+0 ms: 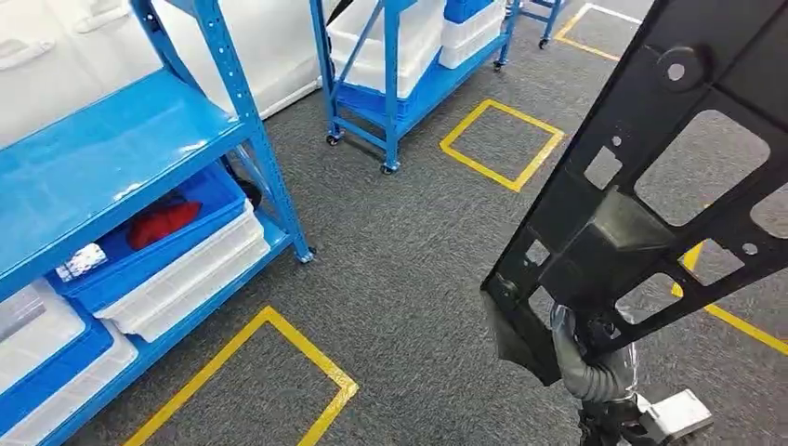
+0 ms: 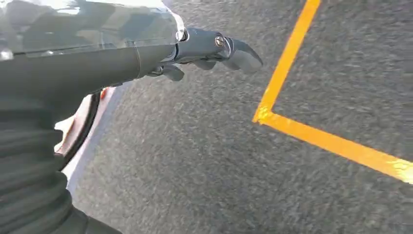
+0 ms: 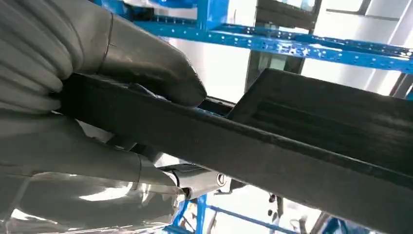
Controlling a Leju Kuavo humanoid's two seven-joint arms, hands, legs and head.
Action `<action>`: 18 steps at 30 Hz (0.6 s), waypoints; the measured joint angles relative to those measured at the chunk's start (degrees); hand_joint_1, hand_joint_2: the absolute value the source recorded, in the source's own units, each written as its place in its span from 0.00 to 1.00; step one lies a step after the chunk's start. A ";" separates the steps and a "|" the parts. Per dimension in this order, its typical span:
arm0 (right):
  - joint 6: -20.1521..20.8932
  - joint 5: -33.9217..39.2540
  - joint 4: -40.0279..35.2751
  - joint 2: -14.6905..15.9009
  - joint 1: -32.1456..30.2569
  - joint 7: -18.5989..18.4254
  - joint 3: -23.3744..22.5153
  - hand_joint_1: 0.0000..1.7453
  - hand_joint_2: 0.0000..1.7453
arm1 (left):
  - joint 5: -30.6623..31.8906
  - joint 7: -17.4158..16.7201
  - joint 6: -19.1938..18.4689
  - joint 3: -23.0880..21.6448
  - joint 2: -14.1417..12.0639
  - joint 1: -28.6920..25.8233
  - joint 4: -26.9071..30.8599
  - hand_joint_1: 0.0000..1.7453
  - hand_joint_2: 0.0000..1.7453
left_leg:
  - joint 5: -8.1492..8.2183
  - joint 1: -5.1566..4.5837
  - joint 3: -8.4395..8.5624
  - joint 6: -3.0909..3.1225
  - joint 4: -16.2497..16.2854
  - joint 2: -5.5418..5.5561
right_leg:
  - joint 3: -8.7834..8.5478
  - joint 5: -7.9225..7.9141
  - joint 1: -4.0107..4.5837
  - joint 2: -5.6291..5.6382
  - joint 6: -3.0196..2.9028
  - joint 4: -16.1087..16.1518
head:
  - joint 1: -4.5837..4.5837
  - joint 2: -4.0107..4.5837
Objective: Take the parts from the cabinet and place them on the table.
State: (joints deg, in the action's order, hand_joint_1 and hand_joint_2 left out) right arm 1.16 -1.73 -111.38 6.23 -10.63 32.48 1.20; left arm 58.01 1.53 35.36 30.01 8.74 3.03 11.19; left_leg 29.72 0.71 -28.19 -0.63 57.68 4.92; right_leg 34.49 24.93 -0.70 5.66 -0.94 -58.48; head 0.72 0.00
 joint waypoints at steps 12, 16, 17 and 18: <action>0.07 2.49 1.05 2.16 -0.53 1.66 1.16 1.00 1.00 | 0.07 -1.88 2.12 0.96 0.22 -0.20 -0.02 0.00 1.00 | -1.60 -0.76 -0.45 2.33 -2.05 -8.33 | 5.95 5.42 -0.34 -5.66 2.58 -13.09 | -0.02 0.00; 0.18 3.89 2.54 2.18 0.37 3.04 2.08 1.00 1.00 | 0.07 -1.64 2.43 1.33 0.11 0.01 -0.02 0.00 1.00 | -0.69 -1.38 -0.33 1.32 -1.15 -10.56 | -1.57 1.82 0.49 -10.18 1.07 0.38 | 0.00 0.00; -0.04 4.13 2.86 2.18 0.40 3.36 2.34 1.00 1.00 | 0.07 -1.40 2.43 1.49 0.04 0.03 -0.02 0.00 1.00 | -0.70 -1.37 -0.26 1.24 -1.26 -10.94 | -1.36 1.89 0.66 -9.33 0.93 0.18 | 0.00 0.00; -0.17 4.35 3.10 2.18 0.42 3.47 2.45 1.00 1.00 | 0.07 -0.94 2.43 1.53 0.02 0.15 -0.02 0.00 1.00 | -0.66 -1.37 -0.16 1.04 -1.32 -11.46 | -1.24 1.90 0.71 -8.90 0.77 0.17 | 0.00 0.00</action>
State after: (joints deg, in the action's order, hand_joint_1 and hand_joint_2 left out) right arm 0.98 2.62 -108.28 8.41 -10.20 35.95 3.65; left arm 58.07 0.59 37.79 31.54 8.76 3.18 11.17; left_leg 29.05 -0.66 -28.34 0.41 56.35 -6.54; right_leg 33.25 26.83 0.02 -3.24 -0.17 -58.31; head 0.72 0.00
